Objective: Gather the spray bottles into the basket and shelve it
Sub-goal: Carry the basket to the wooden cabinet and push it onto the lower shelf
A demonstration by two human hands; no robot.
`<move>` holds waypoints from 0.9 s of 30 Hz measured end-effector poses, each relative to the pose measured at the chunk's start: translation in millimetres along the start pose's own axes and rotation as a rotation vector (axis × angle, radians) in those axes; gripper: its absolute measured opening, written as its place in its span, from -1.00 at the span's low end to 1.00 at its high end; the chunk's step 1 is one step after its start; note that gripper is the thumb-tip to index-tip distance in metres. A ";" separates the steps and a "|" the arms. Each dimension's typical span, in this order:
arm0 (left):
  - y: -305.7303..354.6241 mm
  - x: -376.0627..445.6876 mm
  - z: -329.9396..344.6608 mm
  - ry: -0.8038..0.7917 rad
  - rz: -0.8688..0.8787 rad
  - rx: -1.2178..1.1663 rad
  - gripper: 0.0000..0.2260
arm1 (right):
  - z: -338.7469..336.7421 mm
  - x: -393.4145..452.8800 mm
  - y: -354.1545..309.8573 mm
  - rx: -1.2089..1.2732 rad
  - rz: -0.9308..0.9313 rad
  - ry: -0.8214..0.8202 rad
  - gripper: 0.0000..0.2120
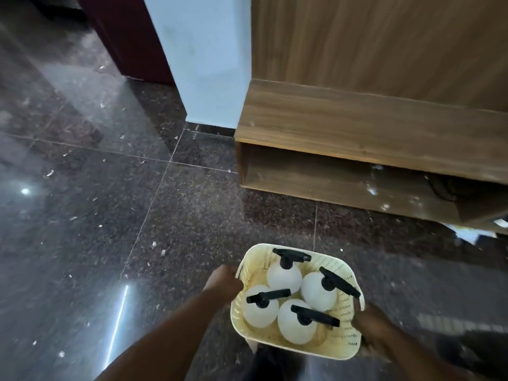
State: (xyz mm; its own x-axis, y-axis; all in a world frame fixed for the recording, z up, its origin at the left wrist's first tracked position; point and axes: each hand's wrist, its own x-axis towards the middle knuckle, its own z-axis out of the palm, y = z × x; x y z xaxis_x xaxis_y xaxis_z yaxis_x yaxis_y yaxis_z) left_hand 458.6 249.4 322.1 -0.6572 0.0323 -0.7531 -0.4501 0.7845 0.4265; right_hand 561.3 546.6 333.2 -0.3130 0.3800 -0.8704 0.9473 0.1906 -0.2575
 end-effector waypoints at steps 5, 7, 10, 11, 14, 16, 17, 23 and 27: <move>30.0 101.9 -9.1 0.075 0.056 0.011 -0.80 | 2.0 85.7 -78.5 -0.073 -0.058 0.065 -0.82; 41.1 143.6 -13.4 0.148 0.102 -0.008 -0.81 | 3.4 131.4 -110.9 -0.100 -0.131 0.088 -0.74; 57.1 216.8 -8.8 0.305 0.145 -0.057 -0.77 | 5.7 213.3 -149.2 -0.102 -0.271 0.200 -0.82; 62.2 238.5 -9.0 0.349 0.175 -0.056 -0.70 | 6.7 234.7 -161.9 -0.049 -0.328 0.248 -0.83; 84.5 311.6 -4.9 0.478 0.225 -0.057 -0.56 | 2.6 313.4 -205.7 0.063 -0.427 0.254 -0.74; 105.0 352.7 -4.8 0.552 0.262 -0.050 -0.60 | -1.9 353.7 -235.6 0.109 -0.490 0.304 -0.82; 116.6 372.7 -4.5 0.594 0.290 -0.028 -0.62 | -5.2 370.5 -251.0 0.104 -0.526 0.365 -0.85; 166.3 462.5 -22.4 0.726 0.276 -0.011 -0.65 | -18.8 433.7 -320.5 0.152 -0.658 0.499 -0.90; 186.8 489.7 -34.0 0.751 0.228 -0.078 -0.71 | -25.6 446.7 -337.9 0.190 -0.745 0.418 -0.74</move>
State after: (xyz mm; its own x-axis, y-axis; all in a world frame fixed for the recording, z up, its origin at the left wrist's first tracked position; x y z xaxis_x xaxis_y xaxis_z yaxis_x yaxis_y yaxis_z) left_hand 32.2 390.8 50.1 -0.9583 -0.2617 -0.1147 -0.2782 0.7625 0.5841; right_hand 99.7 675.1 42.1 -0.8189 0.5246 -0.2327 0.4703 0.3809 -0.7961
